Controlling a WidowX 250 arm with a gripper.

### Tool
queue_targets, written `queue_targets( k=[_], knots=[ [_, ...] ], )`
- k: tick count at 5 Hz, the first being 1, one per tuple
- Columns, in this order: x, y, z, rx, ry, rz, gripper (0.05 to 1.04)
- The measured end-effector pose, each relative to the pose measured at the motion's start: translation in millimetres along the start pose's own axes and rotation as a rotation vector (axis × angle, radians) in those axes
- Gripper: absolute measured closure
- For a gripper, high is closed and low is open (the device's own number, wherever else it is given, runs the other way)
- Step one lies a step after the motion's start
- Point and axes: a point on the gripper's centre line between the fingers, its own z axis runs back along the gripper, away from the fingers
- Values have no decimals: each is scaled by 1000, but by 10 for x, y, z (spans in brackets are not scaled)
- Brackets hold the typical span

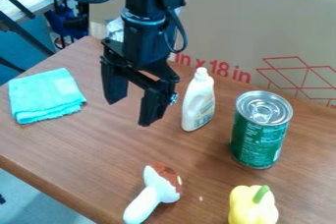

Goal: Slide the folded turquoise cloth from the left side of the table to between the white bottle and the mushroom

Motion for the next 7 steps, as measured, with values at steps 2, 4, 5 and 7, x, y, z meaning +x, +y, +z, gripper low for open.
queue_targets(
  k=[2,4,5,7],
  knots=[
    [-260,460,-20,13,-34,50,82],
    [-530,1269,119,63,-103,149,82],
    [-593,1540,73,59,-108,182,83],
    [-581,2218,-119,65,-148,234,83]
  ],
)
